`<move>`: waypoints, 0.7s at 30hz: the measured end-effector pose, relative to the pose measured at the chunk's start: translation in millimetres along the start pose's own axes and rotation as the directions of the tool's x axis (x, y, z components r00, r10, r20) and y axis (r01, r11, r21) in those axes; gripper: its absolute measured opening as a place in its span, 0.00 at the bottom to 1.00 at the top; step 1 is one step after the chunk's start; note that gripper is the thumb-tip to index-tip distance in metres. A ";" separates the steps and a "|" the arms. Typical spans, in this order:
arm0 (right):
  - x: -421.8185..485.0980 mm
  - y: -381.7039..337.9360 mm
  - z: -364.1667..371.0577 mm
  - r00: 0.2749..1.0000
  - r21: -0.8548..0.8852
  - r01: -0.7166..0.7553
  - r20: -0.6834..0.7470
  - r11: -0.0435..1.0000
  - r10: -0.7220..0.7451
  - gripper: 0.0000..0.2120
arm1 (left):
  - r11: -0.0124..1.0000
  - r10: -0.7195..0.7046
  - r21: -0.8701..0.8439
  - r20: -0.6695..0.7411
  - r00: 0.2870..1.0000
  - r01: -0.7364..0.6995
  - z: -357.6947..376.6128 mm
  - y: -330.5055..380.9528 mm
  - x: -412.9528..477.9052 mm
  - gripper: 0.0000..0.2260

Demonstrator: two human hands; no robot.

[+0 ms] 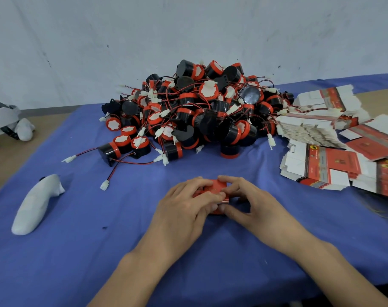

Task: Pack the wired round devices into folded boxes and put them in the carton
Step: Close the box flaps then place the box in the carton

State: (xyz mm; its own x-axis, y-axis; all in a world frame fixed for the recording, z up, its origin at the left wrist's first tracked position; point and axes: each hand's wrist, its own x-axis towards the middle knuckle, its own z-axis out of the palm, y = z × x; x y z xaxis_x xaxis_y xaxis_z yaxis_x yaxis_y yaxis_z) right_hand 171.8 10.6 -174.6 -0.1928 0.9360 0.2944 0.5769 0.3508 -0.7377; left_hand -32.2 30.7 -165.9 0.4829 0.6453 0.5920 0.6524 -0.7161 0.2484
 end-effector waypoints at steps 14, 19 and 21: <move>10.8 -41.4 24.6 0.959 0.611 0.022 -0.237 0.792 0.156 0.11 | 0.508 -0.582 -0.779 0.006 0.813 0.369 -8.0 31.6 13.6 0.08; 11.4 -60.9 36.1 0.935 0.653 0.133 -0.333 0.745 0.125 0.16 | 0.332 -0.705 -0.877 0.013 0.709 0.346 -9.8 38.3 24.8 0.17; 14.9 -67.3 40.8 0.912 0.641 0.173 -0.391 0.748 0.124 0.18 | 0.232 -0.750 -0.914 0.050 0.659 0.333 -11.3 37.7 28.3 0.20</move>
State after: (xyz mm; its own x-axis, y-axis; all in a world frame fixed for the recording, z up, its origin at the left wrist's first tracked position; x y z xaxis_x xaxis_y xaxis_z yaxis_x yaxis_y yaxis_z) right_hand 97.7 2.1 -145.4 0.2065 0.8864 0.4143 -0.1105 0.4419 -0.8902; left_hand -0.5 18.9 -131.1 -0.1419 0.9760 0.1654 -0.2217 -0.1942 0.9556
